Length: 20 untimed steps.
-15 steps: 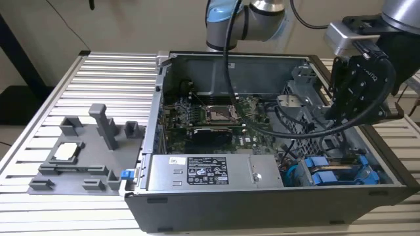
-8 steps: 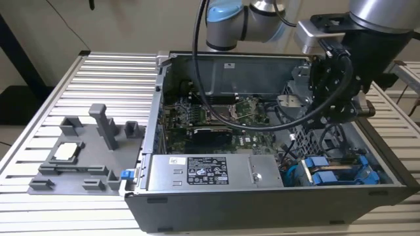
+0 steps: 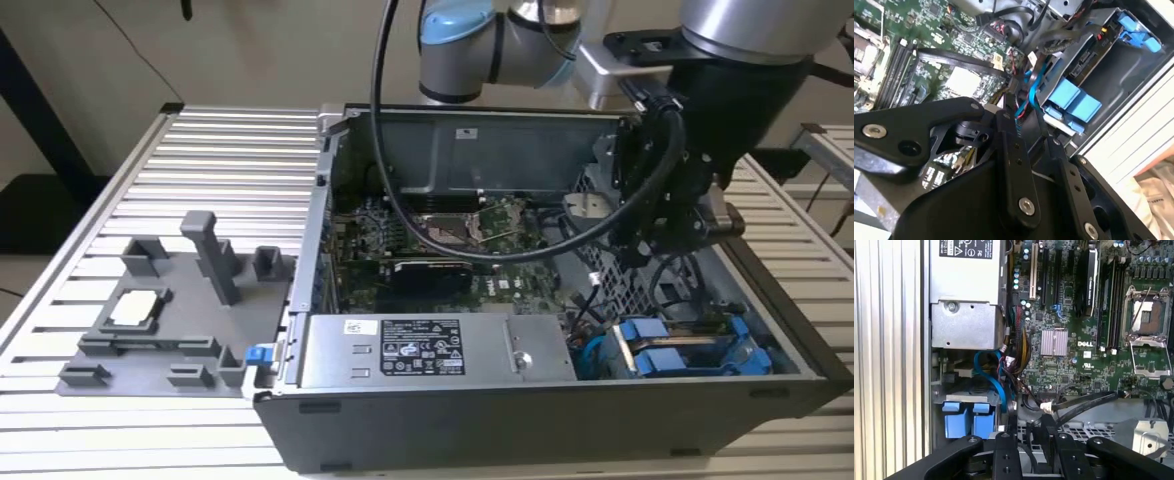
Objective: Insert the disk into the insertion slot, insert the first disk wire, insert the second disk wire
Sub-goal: 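Insert the second disk wire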
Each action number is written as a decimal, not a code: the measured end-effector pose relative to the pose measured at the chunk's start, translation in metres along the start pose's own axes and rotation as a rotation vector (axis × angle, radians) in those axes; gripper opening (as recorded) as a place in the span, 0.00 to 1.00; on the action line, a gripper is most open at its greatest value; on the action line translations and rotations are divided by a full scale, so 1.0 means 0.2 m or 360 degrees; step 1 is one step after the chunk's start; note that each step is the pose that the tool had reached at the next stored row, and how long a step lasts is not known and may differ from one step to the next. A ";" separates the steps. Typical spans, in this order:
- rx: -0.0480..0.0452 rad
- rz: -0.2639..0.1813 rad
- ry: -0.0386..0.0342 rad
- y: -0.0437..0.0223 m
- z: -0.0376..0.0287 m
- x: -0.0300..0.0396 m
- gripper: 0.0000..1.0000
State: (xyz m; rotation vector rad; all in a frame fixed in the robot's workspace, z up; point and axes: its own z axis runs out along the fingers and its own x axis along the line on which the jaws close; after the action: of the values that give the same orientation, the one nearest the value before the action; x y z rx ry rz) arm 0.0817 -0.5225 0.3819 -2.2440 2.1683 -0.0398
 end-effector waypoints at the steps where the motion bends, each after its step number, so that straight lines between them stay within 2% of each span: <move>1: 0.0006 -0.0001 0.0018 0.005 0.001 -0.007 0.33; 3: 0.0023 -0.0005 0.0045 0.013 0.005 -0.024 0.33; 7: 0.0069 -0.0014 0.0073 0.021 0.017 -0.070 0.33; 8: 0.0076 -0.0016 0.0086 0.027 0.019 -0.078 0.33; 10: 0.0084 -0.0020 0.0119 0.037 0.023 -0.093 0.33; 12: 0.0095 -0.0023 0.0147 0.045 0.027 -0.113 0.33; 14: 0.0111 -0.0025 0.0165 0.049 0.034 -0.139 0.33; 17: 0.0132 -0.0028 0.0184 0.053 0.045 -0.169 0.33; 18: 0.0134 -0.0030 0.0194 0.053 0.049 -0.174 0.33; 20: 0.0135 -0.0034 0.0229 0.055 0.053 -0.177 0.33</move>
State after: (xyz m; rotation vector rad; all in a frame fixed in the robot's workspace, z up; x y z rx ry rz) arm 0.0699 -0.4876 0.3708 -2.2829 2.1641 -0.2967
